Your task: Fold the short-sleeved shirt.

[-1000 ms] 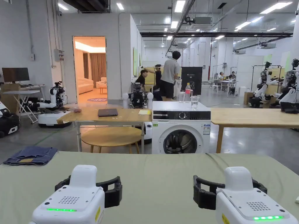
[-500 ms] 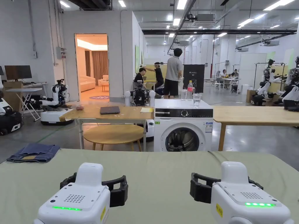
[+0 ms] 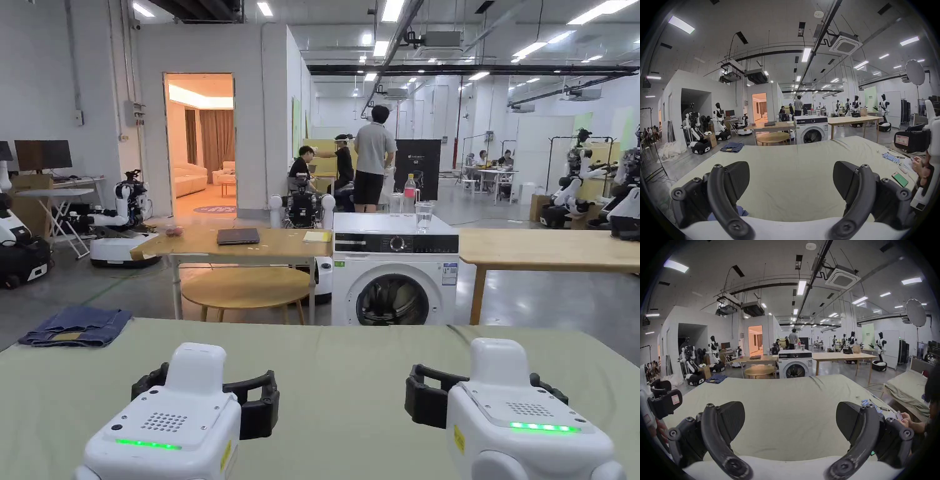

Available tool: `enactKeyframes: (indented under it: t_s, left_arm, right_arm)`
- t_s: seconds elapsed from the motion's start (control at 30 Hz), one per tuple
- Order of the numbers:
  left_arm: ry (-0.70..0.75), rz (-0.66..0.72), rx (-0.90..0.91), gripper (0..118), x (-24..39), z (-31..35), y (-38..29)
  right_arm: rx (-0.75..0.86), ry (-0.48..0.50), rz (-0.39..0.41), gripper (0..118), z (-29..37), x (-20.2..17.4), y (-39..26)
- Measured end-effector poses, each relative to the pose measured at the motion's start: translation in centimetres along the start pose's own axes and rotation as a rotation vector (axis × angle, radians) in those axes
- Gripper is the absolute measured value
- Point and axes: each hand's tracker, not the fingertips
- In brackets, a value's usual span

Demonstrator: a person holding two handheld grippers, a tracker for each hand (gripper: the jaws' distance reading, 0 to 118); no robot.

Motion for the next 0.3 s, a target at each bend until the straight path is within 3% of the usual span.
enactKeyframes:
  t_s: [0.3]
  left_arm:
    - [0.003,0.002,0.007,105,0.1,0.4,0.2]
  right_arm:
    - [-0.005,0.041,-0.017,113,0.9,1.4,0.0]
